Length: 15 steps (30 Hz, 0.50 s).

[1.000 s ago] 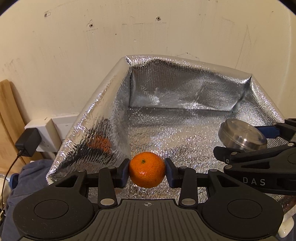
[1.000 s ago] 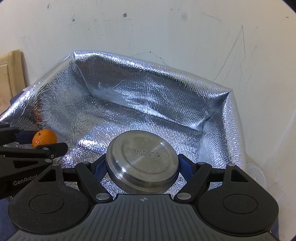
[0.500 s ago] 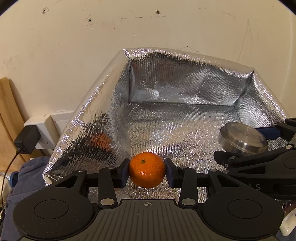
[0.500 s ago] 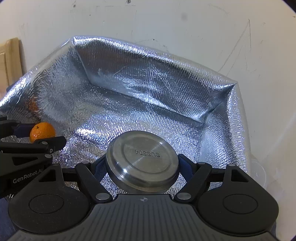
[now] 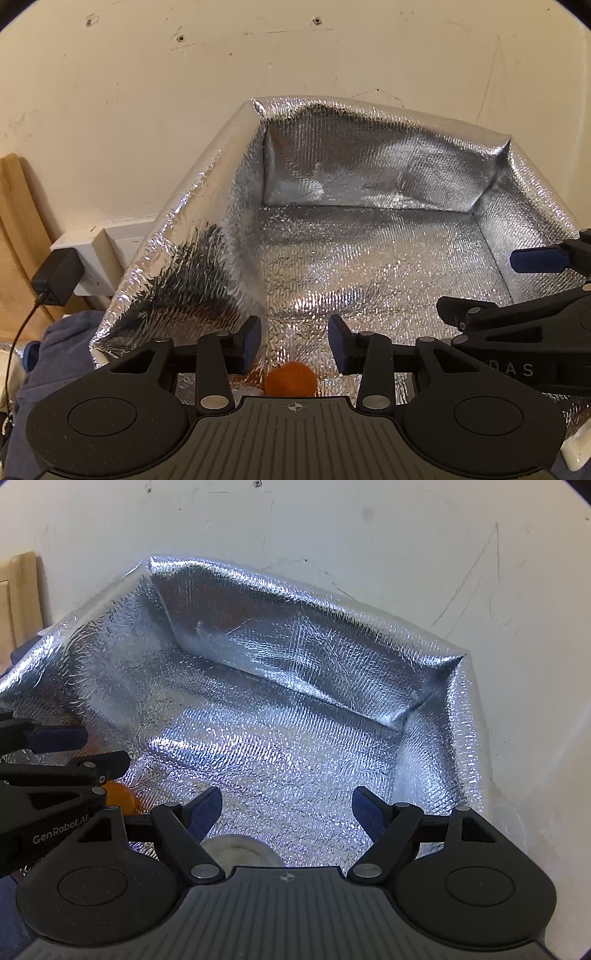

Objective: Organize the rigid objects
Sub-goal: 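Open both tools to drop the orange and steel tin into the bag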

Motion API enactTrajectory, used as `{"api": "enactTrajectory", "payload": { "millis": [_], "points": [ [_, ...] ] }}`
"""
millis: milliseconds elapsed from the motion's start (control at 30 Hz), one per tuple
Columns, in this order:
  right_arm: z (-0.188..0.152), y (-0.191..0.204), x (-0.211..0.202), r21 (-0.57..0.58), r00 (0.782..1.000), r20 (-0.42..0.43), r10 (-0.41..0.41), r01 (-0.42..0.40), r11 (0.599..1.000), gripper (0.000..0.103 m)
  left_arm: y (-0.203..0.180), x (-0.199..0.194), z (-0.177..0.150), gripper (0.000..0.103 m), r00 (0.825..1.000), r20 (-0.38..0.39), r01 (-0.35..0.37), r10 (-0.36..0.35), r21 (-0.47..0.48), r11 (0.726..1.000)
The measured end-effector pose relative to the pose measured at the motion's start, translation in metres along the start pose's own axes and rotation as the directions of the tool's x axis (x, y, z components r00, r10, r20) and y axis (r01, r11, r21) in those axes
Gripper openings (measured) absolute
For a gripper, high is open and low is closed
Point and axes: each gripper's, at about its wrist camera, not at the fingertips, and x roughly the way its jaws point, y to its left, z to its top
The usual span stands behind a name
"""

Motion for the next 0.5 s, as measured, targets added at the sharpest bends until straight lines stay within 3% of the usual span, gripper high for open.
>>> {"api": "enactTrajectory", "payload": {
  "millis": [367, 500],
  "points": [
    [-0.001, 0.001, -0.013, 0.005, 1.0, 0.017, -0.008, 0.008, 1.0, 0.076, -0.002, -0.018, 0.0, 0.04, 0.999, 0.031, 0.007, -0.007, 0.003, 1.0],
    [-0.002, 0.003, -0.027, 0.004, 0.999, 0.032, -0.014, 0.014, 1.0, 0.076, -0.003, -0.032, 0.001, 0.045, 0.998, 0.055, 0.011, -0.011, 0.003, 1.0]
  ]
}}
